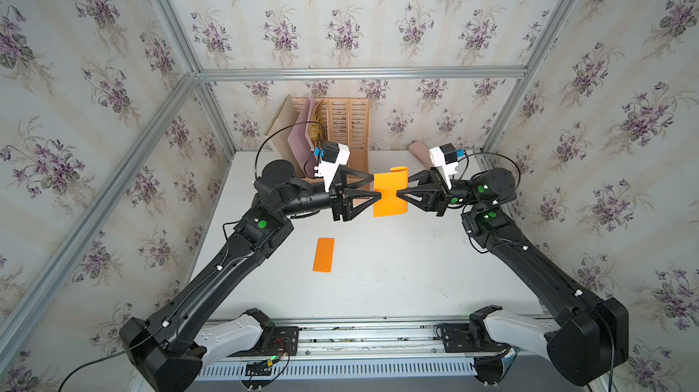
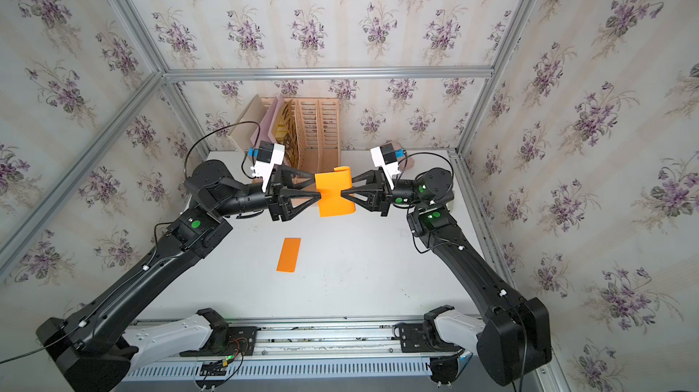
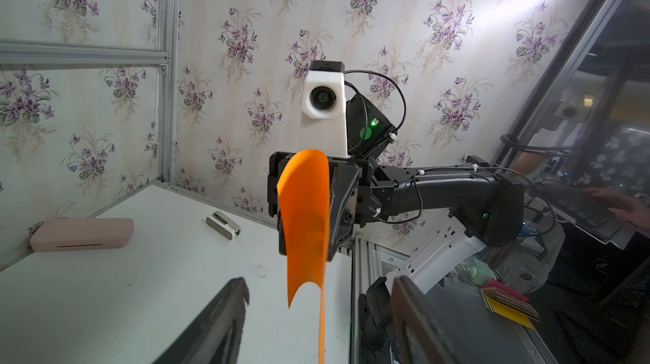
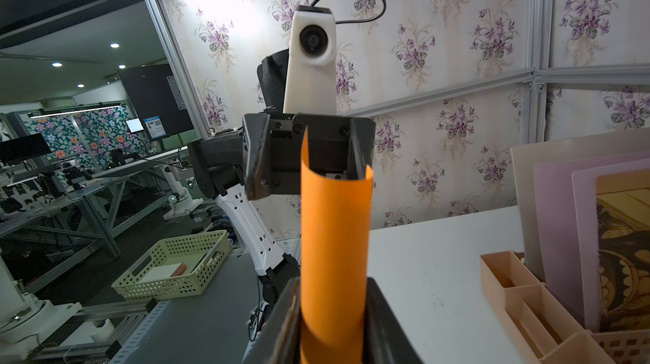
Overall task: Fold the square paper along the opposite sides
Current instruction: Pick up the paper from the center of the board.
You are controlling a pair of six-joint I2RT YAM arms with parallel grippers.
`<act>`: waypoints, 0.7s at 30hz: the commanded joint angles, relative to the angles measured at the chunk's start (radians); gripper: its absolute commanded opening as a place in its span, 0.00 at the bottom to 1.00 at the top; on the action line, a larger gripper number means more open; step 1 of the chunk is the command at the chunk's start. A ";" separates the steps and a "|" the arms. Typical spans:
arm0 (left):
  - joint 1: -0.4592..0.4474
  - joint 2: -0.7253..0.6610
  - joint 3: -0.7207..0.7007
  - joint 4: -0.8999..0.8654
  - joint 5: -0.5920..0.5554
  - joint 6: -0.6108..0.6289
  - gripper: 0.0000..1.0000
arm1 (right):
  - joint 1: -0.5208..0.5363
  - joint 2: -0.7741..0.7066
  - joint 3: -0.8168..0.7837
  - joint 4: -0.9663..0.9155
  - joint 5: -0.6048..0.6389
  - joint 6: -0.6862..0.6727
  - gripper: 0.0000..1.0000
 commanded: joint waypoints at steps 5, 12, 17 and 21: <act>-0.008 0.015 0.016 0.061 0.011 -0.022 0.56 | 0.005 0.007 0.009 0.034 0.001 0.022 0.31; -0.013 0.026 0.018 0.060 0.001 -0.021 0.41 | 0.007 0.012 0.011 0.042 0.001 0.031 0.31; -0.019 0.037 0.019 0.066 -0.002 -0.024 0.33 | 0.009 0.016 0.009 0.057 0.000 0.045 0.31; -0.020 0.035 0.020 0.068 -0.010 -0.023 0.28 | 0.009 0.016 0.008 0.058 0.000 0.046 0.31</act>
